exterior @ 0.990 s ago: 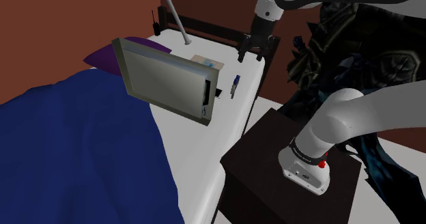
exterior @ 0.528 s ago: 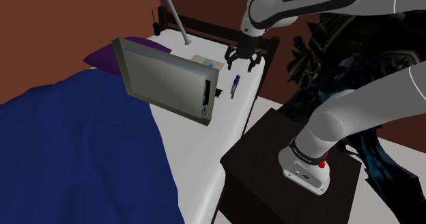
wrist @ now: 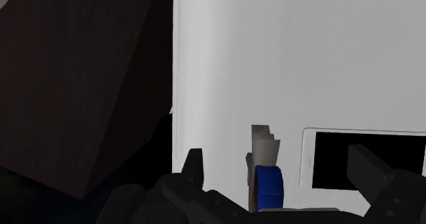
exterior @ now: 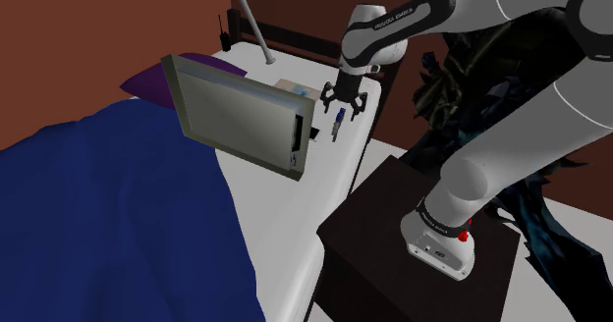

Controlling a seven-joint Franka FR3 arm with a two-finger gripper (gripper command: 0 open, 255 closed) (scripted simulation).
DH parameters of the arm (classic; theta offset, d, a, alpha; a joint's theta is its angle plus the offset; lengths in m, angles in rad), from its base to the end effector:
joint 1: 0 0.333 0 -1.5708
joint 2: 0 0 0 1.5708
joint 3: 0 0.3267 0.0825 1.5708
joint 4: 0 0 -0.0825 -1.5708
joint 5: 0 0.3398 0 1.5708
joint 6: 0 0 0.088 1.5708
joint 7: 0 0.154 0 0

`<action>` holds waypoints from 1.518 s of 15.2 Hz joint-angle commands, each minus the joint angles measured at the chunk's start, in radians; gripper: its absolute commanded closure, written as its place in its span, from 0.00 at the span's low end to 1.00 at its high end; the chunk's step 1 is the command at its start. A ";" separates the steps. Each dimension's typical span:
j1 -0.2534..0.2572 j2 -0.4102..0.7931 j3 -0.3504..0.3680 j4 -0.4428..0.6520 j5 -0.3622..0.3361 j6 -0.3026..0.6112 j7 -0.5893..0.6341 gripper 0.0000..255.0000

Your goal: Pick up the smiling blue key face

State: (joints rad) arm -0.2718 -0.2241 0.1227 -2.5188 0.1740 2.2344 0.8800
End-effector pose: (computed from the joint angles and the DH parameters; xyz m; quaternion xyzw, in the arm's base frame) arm 0.3936 -0.0482 0.3474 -0.8391 0.5405 0.0471 0.0390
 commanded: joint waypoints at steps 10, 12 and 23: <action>-0.010 0.125 0.002 -0.028 0.009 0.145 0.036 0.00; -0.010 0.123 0.003 -0.028 0.009 0.143 0.037 1.00; -0.011 0.091 0.001 -0.016 0.006 0.099 0.041 1.00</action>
State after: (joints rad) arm -0.2830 -0.1250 0.1234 -2.5399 0.1810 2.3469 0.9184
